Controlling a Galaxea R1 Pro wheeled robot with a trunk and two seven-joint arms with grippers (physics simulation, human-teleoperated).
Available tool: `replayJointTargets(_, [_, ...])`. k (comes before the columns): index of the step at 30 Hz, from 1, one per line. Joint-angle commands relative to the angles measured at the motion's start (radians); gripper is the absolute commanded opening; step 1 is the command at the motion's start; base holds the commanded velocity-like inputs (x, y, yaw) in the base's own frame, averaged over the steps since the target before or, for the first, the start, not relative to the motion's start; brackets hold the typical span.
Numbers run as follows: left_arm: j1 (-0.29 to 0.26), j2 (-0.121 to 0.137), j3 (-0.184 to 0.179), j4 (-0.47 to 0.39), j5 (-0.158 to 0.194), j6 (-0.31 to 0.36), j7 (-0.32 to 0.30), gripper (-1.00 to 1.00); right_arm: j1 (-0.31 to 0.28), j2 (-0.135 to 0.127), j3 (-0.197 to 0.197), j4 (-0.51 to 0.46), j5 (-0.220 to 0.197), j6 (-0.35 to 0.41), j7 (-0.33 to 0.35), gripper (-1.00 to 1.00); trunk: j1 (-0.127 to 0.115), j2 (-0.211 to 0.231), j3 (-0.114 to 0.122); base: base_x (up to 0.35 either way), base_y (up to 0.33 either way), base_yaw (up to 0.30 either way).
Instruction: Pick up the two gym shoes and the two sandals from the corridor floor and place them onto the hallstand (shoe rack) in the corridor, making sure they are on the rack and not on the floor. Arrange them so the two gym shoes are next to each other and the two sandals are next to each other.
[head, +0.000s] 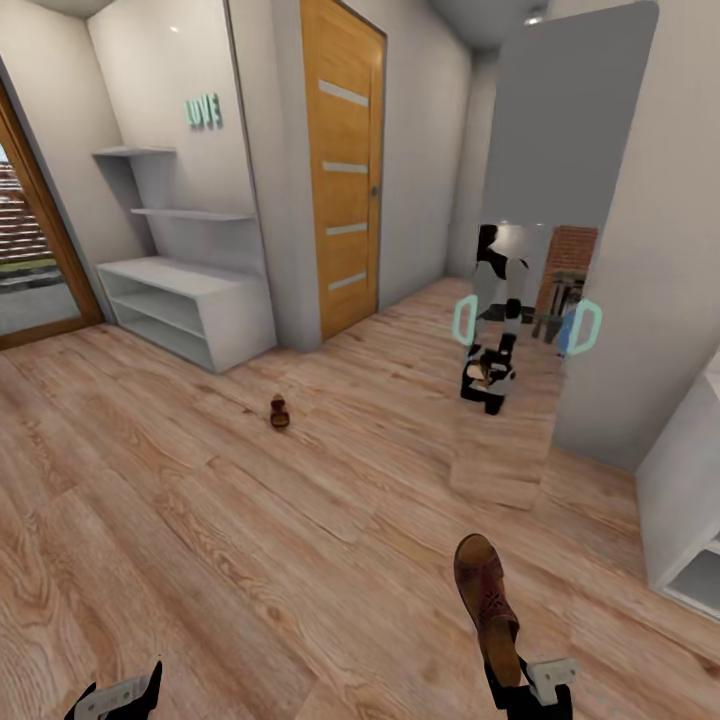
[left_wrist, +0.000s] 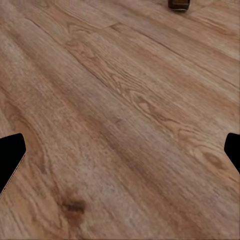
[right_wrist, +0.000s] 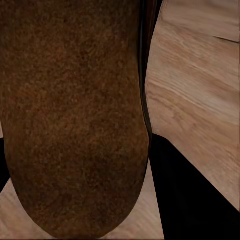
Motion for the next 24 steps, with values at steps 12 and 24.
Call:
replayJointTargets(12, [-0.001,0.000,0.002,0.001,0.007,-0.002,-0.009,1.00,0.000,0.000,-0.002,-0.001,-0.007,-0.002,0.004,-1.00,0.000,0.000,-0.001,0.295,0.184,0.000])
replayJointTargets(24, [-0.001,0.000,0.002,0.001,0.007,-0.003,-0.009,1.00,0.000,0.000,-0.002,0.000,-0.007,-0.002,0.003,-1.00,0.000,0.000,-0.001,0.295,0.197,0.000])
